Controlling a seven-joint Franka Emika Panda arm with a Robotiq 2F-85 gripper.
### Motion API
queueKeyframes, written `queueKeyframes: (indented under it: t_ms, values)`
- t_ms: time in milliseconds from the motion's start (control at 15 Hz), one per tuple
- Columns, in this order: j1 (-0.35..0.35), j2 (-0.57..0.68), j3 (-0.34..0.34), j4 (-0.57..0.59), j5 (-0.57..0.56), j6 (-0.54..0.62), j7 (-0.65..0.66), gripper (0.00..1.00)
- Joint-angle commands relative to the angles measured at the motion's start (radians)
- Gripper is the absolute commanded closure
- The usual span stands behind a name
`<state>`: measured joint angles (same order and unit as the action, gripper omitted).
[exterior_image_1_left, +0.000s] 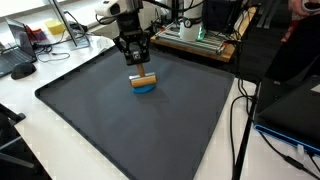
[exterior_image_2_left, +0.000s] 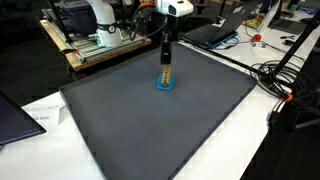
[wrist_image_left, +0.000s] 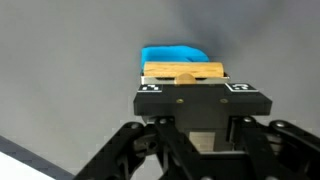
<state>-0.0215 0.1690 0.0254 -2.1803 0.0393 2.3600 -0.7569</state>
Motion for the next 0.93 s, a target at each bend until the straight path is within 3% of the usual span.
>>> queueKeyframes:
  t_ms: [0, 867]
  values:
    - [-0.014, 0.055, 0.003, -0.006, -0.023, -0.02, -0.03, 0.78]
    - [-0.014, 0.054, -0.009, -0.009, -0.074, -0.054, -0.013, 0.78]
